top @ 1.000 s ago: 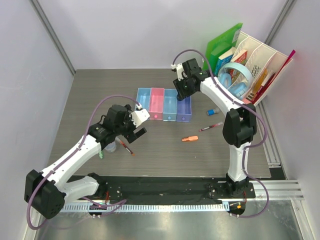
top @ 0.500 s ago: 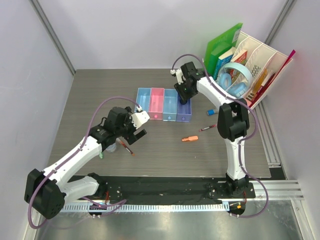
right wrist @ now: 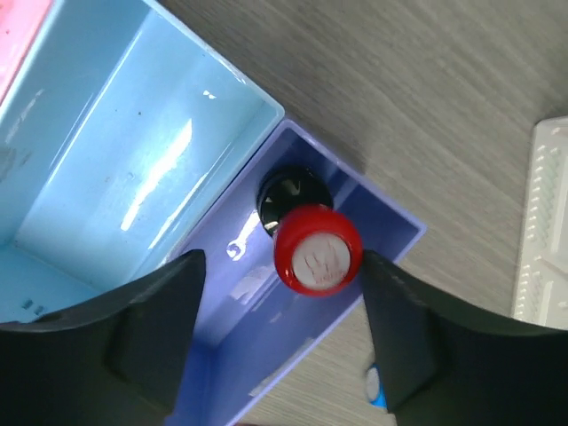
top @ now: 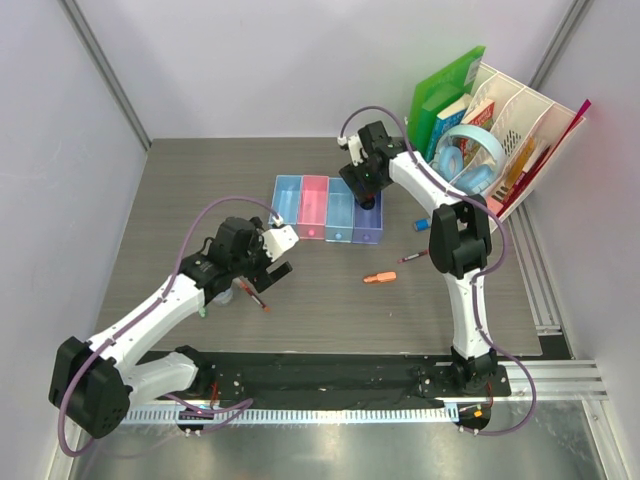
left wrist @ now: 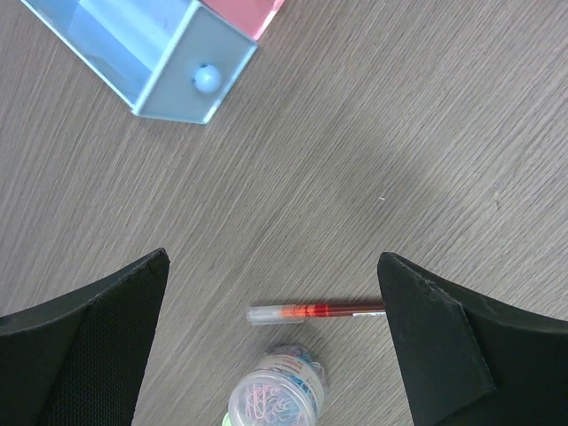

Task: Sort the stationery into containers
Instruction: Place the stationery in the storage box, then pick up the stationery from the center of the board.

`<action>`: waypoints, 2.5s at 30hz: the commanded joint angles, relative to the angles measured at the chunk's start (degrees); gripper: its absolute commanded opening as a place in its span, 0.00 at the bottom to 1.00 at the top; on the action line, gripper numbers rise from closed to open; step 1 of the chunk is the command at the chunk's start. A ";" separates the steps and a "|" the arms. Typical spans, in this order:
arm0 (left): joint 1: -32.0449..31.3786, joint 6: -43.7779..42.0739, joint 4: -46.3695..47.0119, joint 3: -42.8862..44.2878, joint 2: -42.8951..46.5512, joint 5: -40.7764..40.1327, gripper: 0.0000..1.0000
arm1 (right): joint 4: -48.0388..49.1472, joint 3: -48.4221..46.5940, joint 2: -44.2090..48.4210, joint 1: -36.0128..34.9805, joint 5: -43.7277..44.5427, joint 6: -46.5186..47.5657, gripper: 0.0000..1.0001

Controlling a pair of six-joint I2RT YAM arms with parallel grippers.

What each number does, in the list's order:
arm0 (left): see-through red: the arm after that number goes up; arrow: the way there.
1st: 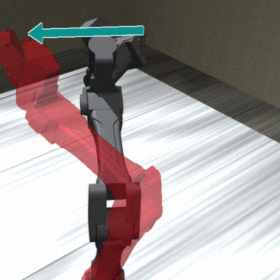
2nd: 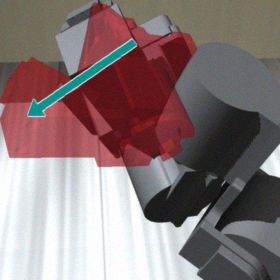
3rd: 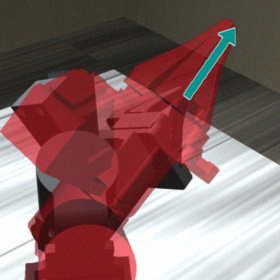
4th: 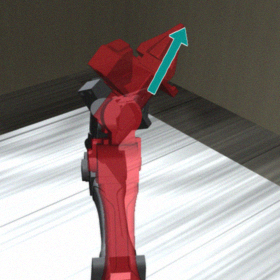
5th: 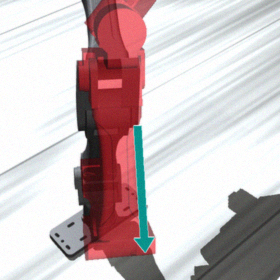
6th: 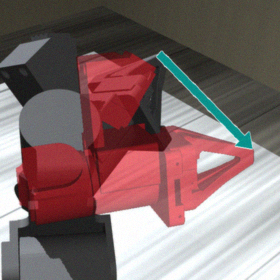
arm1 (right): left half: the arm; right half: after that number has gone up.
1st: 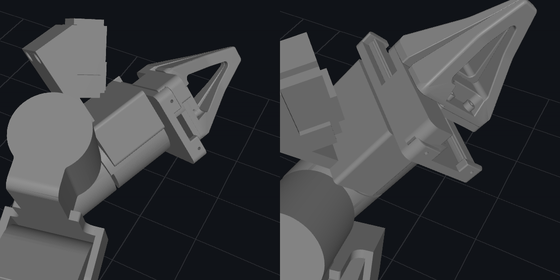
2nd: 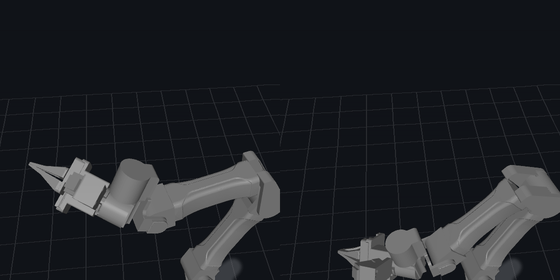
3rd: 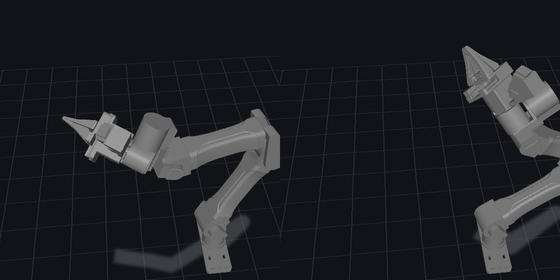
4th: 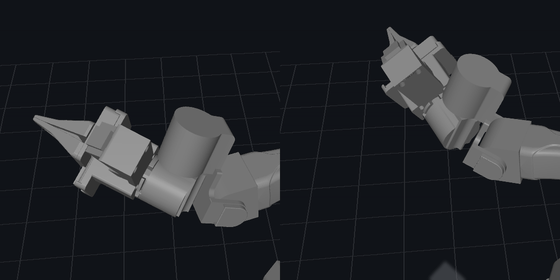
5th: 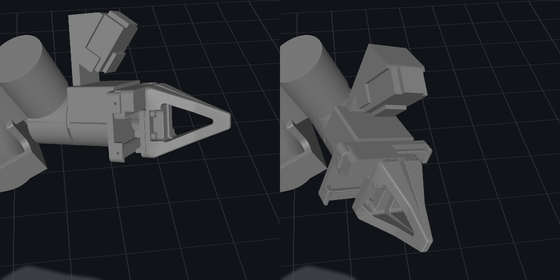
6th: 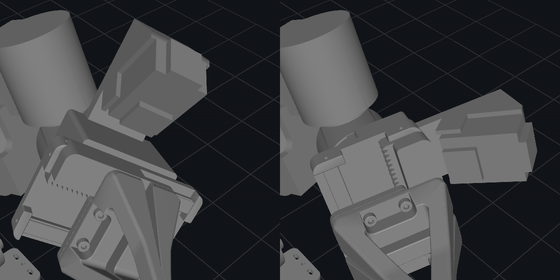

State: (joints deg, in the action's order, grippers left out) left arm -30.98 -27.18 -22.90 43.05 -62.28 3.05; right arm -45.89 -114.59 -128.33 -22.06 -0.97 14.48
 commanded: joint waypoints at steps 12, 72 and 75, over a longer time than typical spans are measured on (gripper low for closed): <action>0.48 0.55 2.24 -0.33 1.55 0.73 1.00 | -4.38 2.68 17.58 -0.17 3.95 7.04 0.85; 10.33 5.82 -0.48 12.59 -15.15 -7.97 1.00 | 2.29 29.59 12.49 12.92 9.68 58.82 0.64; 10.33 5.73 -0.83 12.59 -15.24 -8.15 1.00 | 4.05 31.17 13.19 13.10 8.36 59.26 0.62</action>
State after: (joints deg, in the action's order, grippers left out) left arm -20.60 -21.41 -23.64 53.74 -78.37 -4.56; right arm -44.31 -85.14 -117.80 -9.32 9.28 72.16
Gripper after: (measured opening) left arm 0.996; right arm 0.633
